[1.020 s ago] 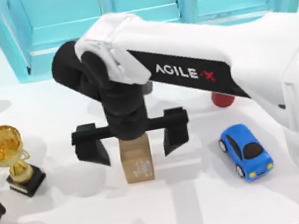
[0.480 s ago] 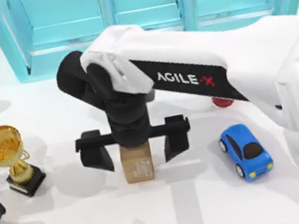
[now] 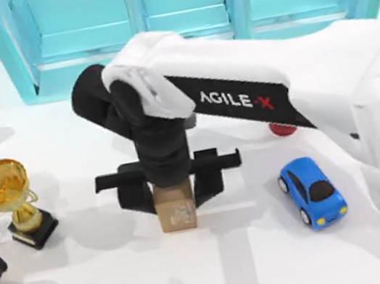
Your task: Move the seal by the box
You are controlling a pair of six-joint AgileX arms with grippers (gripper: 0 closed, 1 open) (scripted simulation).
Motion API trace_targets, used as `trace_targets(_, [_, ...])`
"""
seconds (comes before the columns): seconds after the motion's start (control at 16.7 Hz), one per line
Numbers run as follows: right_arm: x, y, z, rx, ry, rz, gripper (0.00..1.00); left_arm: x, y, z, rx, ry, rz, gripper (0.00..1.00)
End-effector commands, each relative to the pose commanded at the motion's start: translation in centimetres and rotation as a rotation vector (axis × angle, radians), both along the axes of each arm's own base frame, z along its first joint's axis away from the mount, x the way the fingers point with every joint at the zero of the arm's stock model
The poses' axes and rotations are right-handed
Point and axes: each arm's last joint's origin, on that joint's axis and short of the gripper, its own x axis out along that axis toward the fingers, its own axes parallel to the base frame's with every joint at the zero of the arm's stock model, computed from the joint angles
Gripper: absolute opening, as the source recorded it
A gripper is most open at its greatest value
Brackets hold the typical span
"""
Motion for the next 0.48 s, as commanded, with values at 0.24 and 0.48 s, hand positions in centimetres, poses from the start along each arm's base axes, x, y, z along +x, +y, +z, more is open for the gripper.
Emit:
trace_targets(0.24, [0.00, 0.00, 0.00, 0.000, 0.000, 0.000, 0.00, 0.00, 0.00, 0.00, 0.000, 0.000, 0.000, 1.00])
trace_targets(0.48, [0.00, 0.00, 0.00, 0.000, 0.000, 0.000, 0.00, 0.00, 0.00, 0.00, 0.000, 0.000, 0.000, 1.00])
